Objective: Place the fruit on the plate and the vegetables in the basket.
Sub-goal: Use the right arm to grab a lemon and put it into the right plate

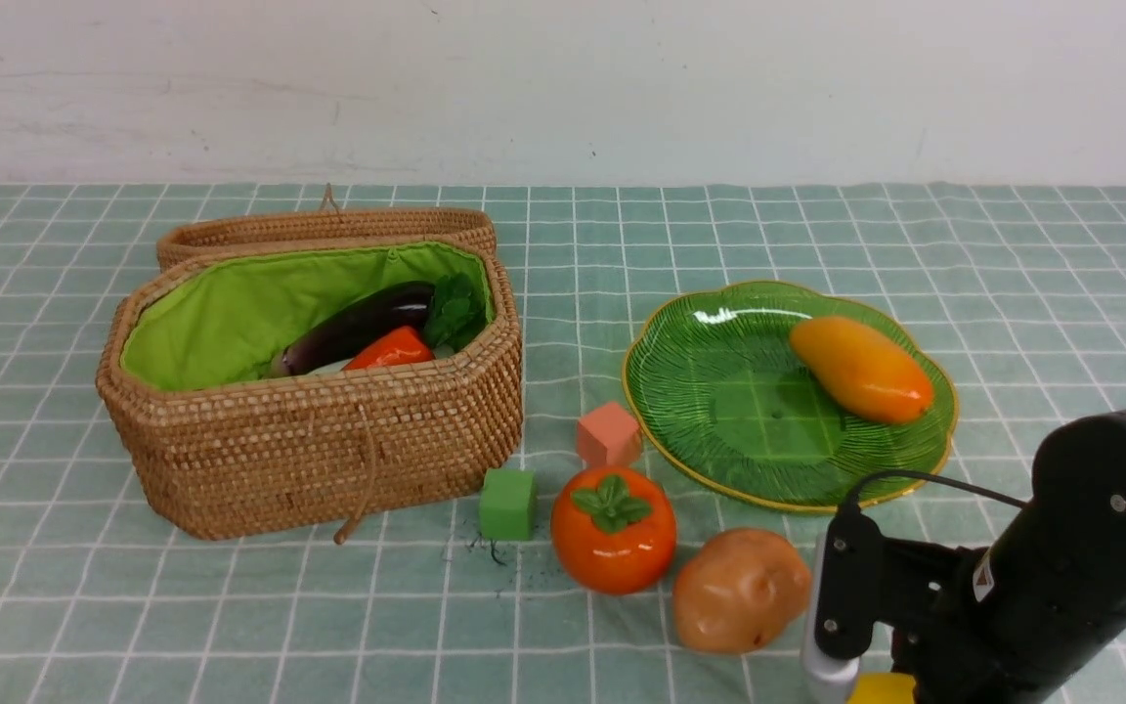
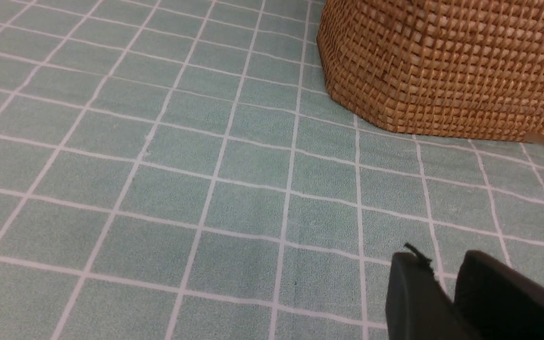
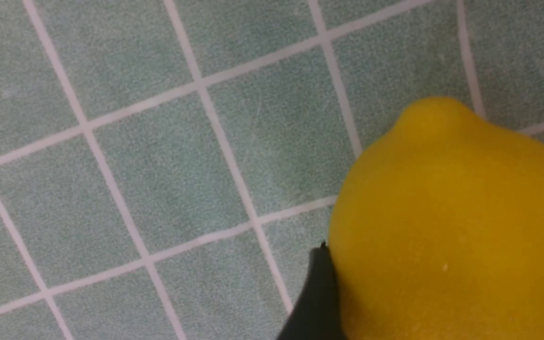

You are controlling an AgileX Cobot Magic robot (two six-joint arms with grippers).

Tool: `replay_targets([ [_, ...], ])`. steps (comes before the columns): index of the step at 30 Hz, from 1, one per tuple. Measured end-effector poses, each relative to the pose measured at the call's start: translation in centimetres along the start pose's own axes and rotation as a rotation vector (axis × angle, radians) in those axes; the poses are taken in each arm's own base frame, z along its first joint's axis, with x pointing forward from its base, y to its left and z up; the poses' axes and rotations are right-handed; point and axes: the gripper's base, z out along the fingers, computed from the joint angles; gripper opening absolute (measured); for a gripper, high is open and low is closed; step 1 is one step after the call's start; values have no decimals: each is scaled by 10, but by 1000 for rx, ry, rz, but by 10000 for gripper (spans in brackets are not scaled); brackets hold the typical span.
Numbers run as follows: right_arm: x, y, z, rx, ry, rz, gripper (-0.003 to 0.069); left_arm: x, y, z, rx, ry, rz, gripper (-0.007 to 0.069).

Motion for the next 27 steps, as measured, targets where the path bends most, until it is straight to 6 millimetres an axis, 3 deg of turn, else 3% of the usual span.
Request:
replay_targets([
  [27,-1,0,0,-5,-7,9,584,0,0,0,0,0,0,137],
])
